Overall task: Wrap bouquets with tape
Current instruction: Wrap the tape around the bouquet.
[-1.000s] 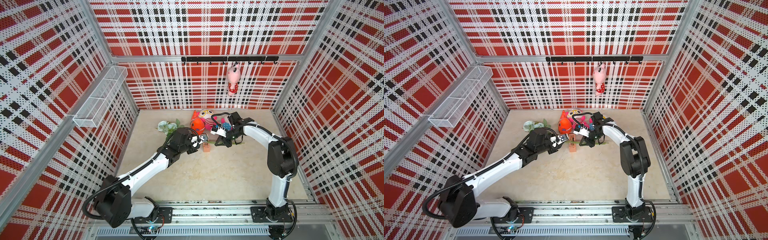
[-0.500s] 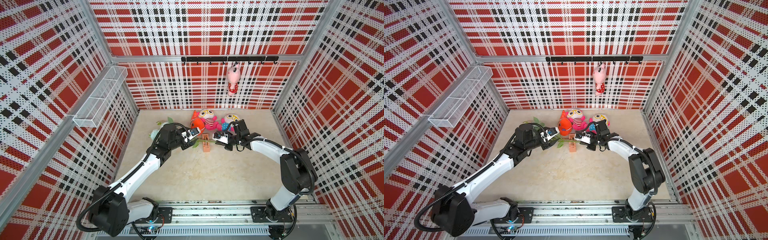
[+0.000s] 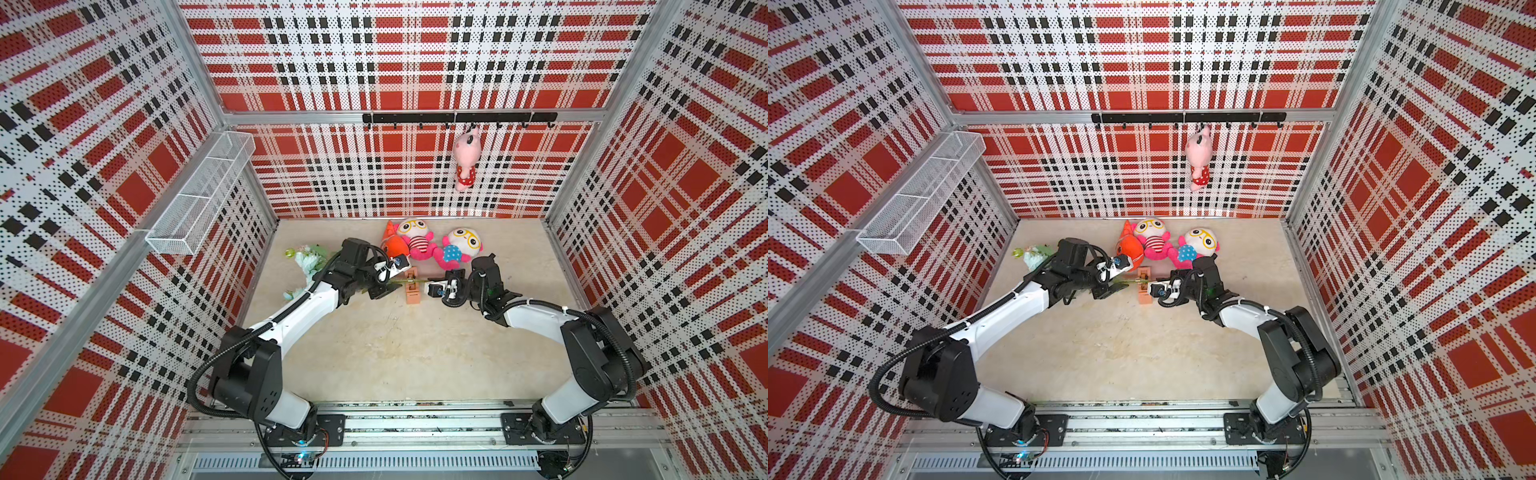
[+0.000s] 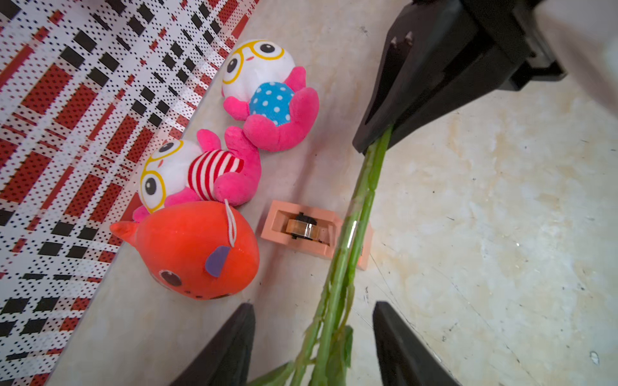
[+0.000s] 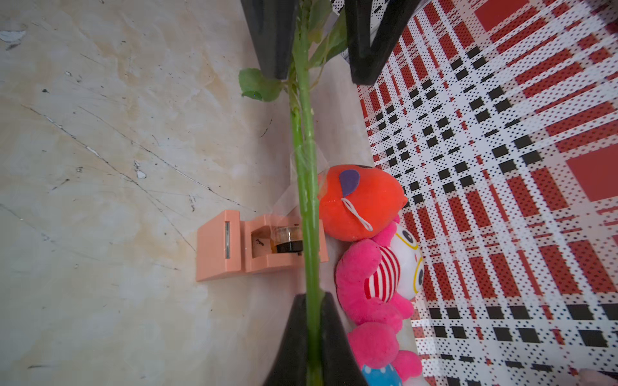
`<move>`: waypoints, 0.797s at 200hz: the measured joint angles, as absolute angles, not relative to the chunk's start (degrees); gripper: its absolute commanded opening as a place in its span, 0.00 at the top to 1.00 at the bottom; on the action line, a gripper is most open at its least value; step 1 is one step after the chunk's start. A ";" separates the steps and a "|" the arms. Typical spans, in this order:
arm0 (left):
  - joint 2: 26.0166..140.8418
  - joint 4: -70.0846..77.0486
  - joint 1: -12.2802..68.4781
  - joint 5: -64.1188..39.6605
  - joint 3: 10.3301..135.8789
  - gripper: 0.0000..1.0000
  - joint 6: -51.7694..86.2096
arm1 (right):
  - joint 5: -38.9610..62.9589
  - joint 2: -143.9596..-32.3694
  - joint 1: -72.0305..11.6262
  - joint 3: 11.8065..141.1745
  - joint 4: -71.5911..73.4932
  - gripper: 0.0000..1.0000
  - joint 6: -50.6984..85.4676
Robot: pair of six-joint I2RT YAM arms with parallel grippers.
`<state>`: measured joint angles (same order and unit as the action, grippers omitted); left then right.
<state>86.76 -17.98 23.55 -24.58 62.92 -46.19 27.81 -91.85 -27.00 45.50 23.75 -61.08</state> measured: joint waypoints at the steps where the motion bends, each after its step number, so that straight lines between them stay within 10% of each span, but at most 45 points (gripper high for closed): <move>1: 86.89 -18.11 23.55 -24.60 63.05 0.39 -46.30 | 27.73 -91.83 -27.07 45.39 23.99 1.00 -61.25; 52: 92.84 -23.07 22.63 -26.48 67.75 0.42 -48.49 | 25.08 -90.30 -28.77 42.52 29.80 1.00 -66.19; 135: 96.12 -30.85 21.76 -29.82 70.35 1.00 -52.34 | 21.89 -89.67 -29.63 41.87 31.53 1.00 -71.77; 159: 96.12 -31.44 21.78 -29.61 70.35 1.00 -52.31 | 22.20 -89.65 -29.63 44.47 26.06 0.98 -70.37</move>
